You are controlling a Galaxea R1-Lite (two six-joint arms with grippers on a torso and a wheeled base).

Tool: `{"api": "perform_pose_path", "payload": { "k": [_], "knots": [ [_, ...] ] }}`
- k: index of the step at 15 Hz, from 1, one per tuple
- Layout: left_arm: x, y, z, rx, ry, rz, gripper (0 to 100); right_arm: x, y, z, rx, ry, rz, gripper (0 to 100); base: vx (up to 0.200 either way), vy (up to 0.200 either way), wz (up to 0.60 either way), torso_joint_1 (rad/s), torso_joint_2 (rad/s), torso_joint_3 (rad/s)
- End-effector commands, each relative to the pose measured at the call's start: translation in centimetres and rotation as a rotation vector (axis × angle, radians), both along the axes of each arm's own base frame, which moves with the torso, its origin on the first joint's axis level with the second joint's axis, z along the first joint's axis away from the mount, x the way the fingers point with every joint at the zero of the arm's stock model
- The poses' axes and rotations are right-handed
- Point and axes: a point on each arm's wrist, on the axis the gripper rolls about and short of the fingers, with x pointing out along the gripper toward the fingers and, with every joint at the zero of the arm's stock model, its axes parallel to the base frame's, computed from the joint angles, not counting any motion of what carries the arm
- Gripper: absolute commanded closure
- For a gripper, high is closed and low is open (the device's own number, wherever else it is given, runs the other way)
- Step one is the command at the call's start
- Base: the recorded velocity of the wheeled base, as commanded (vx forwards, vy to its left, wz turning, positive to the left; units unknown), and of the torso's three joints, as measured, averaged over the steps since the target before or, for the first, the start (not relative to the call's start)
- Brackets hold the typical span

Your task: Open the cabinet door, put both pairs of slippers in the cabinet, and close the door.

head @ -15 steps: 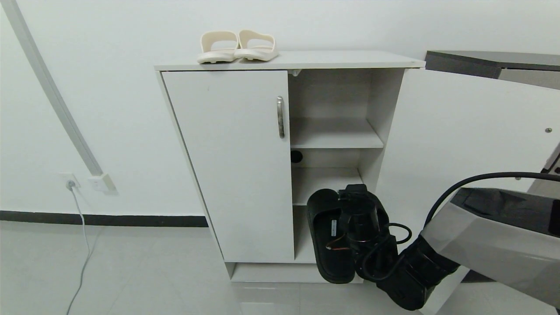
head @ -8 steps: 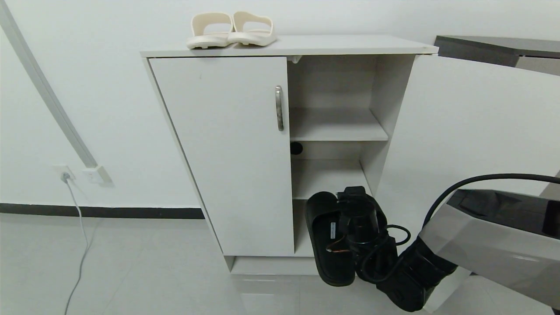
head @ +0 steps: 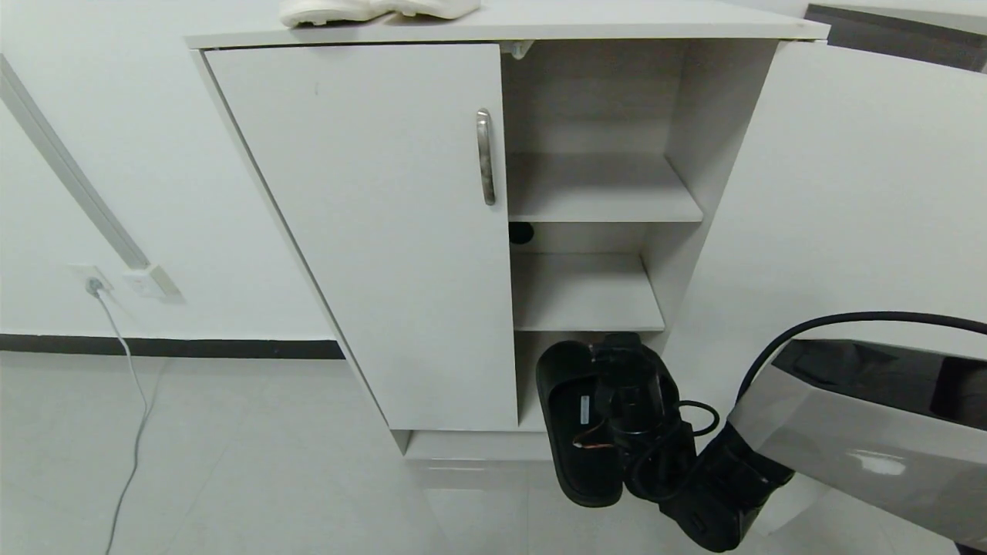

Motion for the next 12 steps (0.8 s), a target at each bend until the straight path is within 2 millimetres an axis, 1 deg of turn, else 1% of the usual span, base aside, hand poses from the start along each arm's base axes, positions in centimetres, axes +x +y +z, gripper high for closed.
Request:
{"api": "perform_pose_path", "payload": {
  "k": [1, 3, 5, 12],
  "knots": [
    [0.0, 0.0, 0.0, 0.000, 0.000, 0.001, 100, 0.1, 0.1, -0.6, -0.005, 0.005, -0.002, 100, 0.000, 0.000, 0.00, 0.007, 0.00, -0.061],
    [0.0, 0.0, 0.0, 0.000, 0.000, -0.001, 100, 0.5, 0.3, -1.8, 0.008, -0.022, -0.011, 100, 0.000, 0.000, 0.00, 0.000, 0.00, 0.000],
    [0.0, 0.0, 0.0, 0.000, 0.000, 0.001, 100, 1.2, 0.0, -2.2, 0.020, -0.087, -0.020, 100, 0.000, 0.000, 0.00, 0.000, 0.00, 0.000],
    [0.0, 0.0, 0.0, 0.000, 0.000, -0.001, 100, 1.3, -0.2, -1.6, 0.040, -0.128, -0.021, 100, 0.000, 0.000, 0.00, 0.000, 0.00, 0.000]
  ]
}}
